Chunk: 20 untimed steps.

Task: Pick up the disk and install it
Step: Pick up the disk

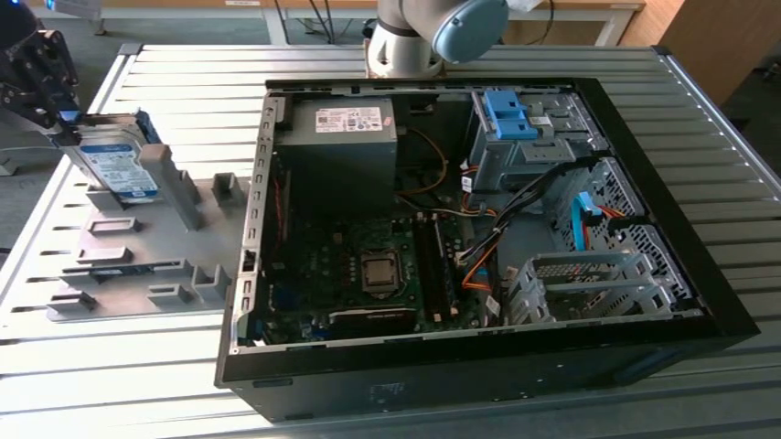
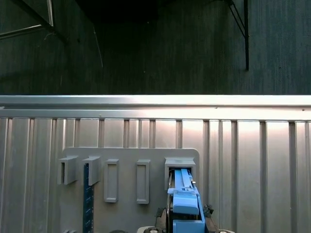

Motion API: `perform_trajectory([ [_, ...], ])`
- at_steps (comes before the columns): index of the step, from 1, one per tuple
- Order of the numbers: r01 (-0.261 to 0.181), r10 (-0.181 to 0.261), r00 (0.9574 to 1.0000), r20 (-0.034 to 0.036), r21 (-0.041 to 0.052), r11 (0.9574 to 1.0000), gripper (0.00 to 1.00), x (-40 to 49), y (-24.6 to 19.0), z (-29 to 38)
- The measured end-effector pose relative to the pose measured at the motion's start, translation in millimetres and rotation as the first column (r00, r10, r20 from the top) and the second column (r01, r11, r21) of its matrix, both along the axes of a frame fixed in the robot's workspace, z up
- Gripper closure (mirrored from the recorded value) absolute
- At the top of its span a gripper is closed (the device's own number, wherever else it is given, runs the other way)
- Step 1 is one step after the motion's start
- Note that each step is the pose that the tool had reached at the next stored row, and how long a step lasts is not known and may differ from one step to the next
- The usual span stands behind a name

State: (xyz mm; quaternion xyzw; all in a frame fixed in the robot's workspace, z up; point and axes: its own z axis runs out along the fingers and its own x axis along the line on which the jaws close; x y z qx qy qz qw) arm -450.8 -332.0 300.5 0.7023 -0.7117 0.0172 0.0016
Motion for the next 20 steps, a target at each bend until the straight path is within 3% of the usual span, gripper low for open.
perform_trajectory([
  [12,0.008,-0.008,1.0000,0.0001,0.0001,1.0000,0.64,0.0,0.0,0.3],
  [20,0.008,-0.008,1.0000,0.0001,0.0013,1.0000,0.64,0.0,0.0,11.0],
])
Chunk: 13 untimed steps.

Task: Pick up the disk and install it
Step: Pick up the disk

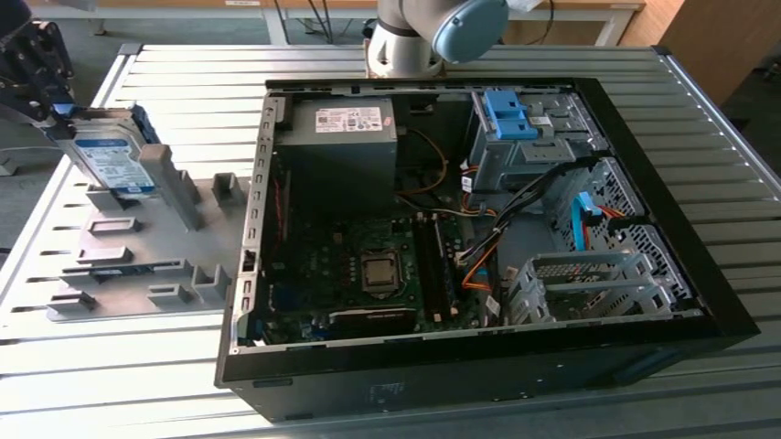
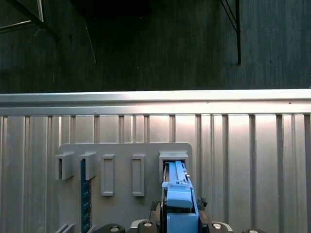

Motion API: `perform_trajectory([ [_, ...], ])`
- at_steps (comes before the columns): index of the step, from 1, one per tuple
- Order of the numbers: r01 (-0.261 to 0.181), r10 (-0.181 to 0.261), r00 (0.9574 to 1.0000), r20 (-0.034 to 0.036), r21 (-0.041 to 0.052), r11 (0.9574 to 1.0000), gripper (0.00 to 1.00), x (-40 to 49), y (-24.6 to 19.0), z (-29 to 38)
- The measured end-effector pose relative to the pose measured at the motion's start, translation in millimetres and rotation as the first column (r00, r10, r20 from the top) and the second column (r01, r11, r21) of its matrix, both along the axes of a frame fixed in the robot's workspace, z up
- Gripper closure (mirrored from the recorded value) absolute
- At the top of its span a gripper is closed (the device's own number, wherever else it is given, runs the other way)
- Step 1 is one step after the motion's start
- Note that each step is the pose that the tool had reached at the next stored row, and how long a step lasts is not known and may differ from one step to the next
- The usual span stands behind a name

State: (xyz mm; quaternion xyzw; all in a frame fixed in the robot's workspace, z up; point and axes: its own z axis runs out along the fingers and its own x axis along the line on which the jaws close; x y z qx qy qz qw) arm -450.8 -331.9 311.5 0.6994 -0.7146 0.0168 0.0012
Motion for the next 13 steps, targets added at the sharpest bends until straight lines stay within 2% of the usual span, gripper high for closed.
perform_trajectory([
  [4,0.000,0.000,1.0000,0.0000,0.0001,1.0000,0.64,0.0,0.0,4.9],
  [13,0.000,0.000,1.0000,-0.0001,0.0001,1.0000,0.64,0.0,0.0,21.5],
])
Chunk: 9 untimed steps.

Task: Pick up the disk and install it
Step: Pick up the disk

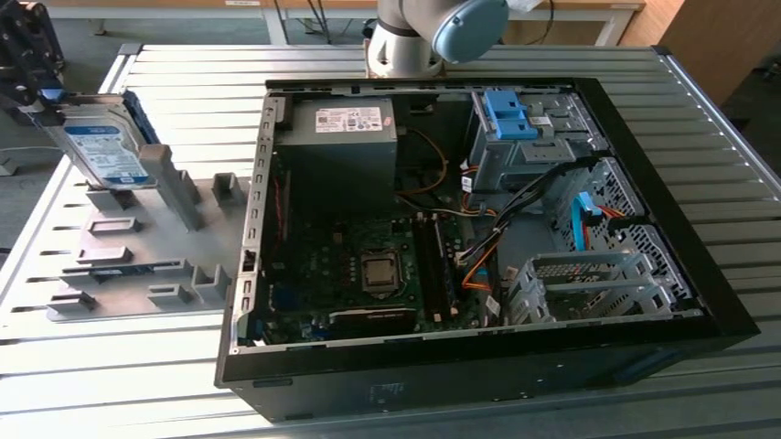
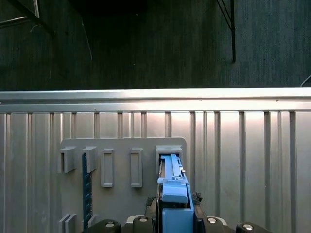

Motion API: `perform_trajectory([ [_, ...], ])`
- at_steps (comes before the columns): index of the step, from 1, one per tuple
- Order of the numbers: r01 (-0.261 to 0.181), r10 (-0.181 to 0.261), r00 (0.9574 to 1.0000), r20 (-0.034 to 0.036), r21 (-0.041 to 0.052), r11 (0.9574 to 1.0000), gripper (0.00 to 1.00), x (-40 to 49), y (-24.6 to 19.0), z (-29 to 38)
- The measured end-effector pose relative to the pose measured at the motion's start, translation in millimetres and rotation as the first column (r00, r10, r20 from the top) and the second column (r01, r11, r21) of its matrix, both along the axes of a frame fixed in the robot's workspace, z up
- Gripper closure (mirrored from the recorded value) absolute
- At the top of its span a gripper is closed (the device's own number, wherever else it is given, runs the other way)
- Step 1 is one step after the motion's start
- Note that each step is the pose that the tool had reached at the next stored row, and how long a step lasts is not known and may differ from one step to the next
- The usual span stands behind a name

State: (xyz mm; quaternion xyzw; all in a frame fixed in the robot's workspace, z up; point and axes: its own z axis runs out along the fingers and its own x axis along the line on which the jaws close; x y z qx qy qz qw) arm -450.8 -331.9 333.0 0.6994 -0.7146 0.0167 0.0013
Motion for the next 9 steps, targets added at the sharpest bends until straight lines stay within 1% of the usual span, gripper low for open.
perform_trajectory([
  [9,0.000,0.000,1.0000,0.0002,0.0001,1.0000,0.64,0.0,0.0,18.7],
])
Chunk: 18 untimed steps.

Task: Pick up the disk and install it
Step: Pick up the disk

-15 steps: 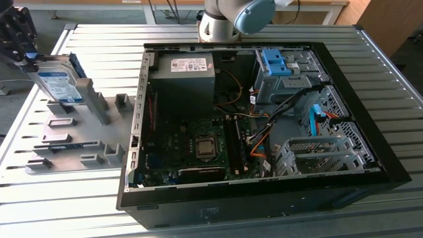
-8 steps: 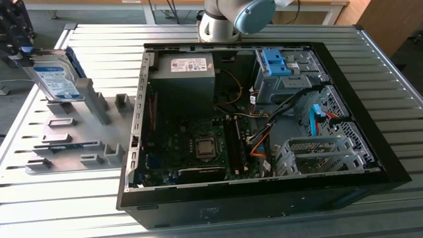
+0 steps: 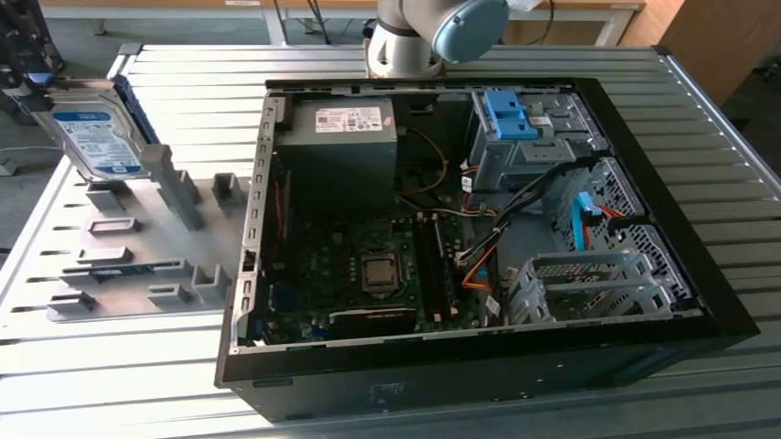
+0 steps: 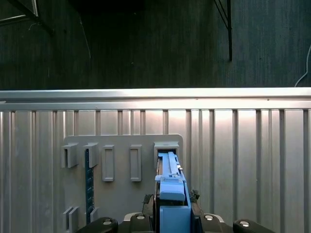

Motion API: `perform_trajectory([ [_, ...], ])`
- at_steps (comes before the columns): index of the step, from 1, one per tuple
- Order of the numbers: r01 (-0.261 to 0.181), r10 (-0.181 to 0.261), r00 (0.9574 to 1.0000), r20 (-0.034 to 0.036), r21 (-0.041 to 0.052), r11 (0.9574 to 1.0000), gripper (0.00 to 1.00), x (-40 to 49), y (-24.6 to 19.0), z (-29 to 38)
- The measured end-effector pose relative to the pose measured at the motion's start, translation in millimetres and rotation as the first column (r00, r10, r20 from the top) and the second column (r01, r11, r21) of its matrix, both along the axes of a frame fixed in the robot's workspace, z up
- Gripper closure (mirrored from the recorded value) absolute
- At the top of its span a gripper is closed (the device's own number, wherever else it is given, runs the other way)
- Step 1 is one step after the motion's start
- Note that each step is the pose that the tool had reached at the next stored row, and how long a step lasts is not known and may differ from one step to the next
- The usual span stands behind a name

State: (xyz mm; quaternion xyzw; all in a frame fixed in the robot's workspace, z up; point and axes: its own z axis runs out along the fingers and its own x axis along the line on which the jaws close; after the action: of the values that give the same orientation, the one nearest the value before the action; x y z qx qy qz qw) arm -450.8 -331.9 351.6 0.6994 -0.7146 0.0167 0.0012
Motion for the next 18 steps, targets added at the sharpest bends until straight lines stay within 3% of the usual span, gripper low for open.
perform_trajectory([
  [18,0.000,0.000,1.0000,-0.0001,-0.0001,1.0000,0.64,0.0,0.0,36.4],
])
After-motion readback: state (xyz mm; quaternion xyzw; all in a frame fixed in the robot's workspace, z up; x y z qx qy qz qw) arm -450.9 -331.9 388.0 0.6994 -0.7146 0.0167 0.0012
